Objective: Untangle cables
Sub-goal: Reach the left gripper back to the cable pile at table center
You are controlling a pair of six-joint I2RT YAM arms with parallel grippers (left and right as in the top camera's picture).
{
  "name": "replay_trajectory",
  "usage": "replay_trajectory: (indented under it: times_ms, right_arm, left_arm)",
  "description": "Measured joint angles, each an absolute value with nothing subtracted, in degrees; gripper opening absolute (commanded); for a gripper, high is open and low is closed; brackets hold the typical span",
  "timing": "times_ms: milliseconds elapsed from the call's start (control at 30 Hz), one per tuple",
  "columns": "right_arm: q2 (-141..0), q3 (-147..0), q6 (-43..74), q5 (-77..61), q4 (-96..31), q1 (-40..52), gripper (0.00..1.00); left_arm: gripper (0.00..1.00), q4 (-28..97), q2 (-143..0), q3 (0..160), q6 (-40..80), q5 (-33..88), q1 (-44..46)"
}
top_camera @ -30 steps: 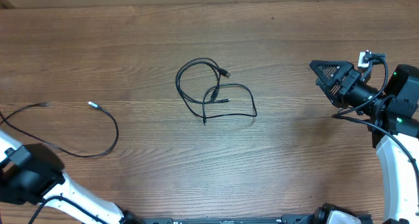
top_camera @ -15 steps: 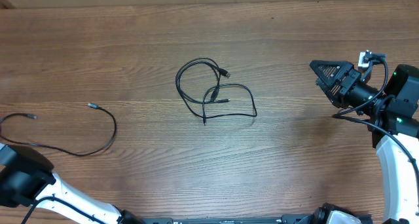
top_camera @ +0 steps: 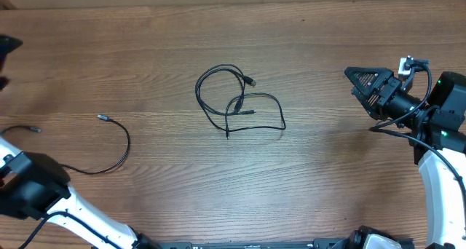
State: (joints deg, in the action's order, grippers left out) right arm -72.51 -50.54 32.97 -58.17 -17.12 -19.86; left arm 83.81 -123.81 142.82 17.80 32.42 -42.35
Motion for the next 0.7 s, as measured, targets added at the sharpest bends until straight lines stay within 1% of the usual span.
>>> replay_trajectory:
  times_ms: [133, 267, 467, 700]
  right_arm:
    - [-72.51, -50.54, 32.97, -58.17, -17.15, -19.86, 1.0]
    - [-72.51, -50.54, 32.99, -58.15, -17.12, -19.86, 1.0]
    - [-72.51, -50.54, 32.99, -58.08, -17.15, -19.84, 1.0]
    - [-72.51, -50.54, 32.99, -58.06, -17.1, -19.84, 1.0]
  left_arm:
    - [1.0, 84.14, -123.81, 142.82, 15.0, 32.84, -37.87]
    - [1.0, 84.14, -123.81, 142.82, 11.33, 32.45, -30.52]
    - [1.0, 84.51, -123.81, 142.82, 9.19, 24.91, -19.44]
    - [1.0, 86.46, -123.81, 142.82, 4.82, 22.61, -11.53]
